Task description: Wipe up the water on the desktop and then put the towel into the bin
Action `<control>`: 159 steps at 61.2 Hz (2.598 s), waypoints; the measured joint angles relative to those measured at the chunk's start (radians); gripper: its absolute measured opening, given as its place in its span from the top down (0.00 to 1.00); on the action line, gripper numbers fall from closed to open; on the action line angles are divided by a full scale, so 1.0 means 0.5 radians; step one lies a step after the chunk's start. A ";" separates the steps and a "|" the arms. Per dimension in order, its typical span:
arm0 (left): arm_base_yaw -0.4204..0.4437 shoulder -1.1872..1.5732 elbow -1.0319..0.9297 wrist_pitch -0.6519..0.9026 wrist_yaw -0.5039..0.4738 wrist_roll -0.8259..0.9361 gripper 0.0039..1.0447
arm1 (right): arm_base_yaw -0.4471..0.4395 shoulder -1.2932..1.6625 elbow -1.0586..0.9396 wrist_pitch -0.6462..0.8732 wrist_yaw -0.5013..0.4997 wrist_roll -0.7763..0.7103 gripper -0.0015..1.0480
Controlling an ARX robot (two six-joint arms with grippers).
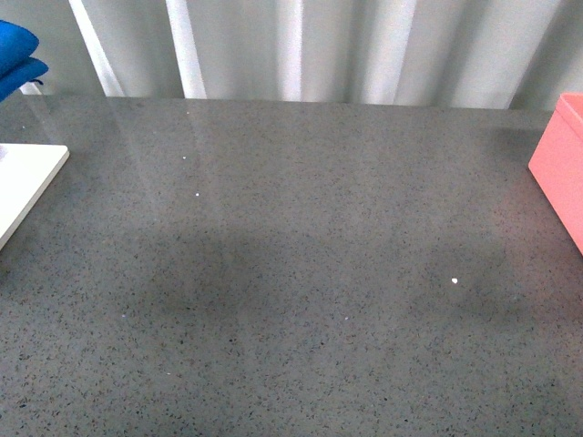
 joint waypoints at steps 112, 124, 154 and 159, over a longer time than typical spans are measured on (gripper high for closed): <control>0.000 0.000 0.000 0.001 0.000 0.000 0.06 | 0.000 0.000 0.000 0.000 0.000 0.000 0.07; -0.127 0.205 0.053 -0.124 -0.294 -0.160 0.06 | 0.000 -0.001 0.000 0.000 0.000 0.000 0.07; 0.082 2.127 0.974 0.570 -0.036 0.326 0.06 | 0.000 -0.002 0.000 0.000 0.000 0.000 0.07; 0.146 2.374 1.186 0.434 -0.112 0.389 0.06 | 0.000 -0.002 0.000 0.000 0.000 0.000 0.07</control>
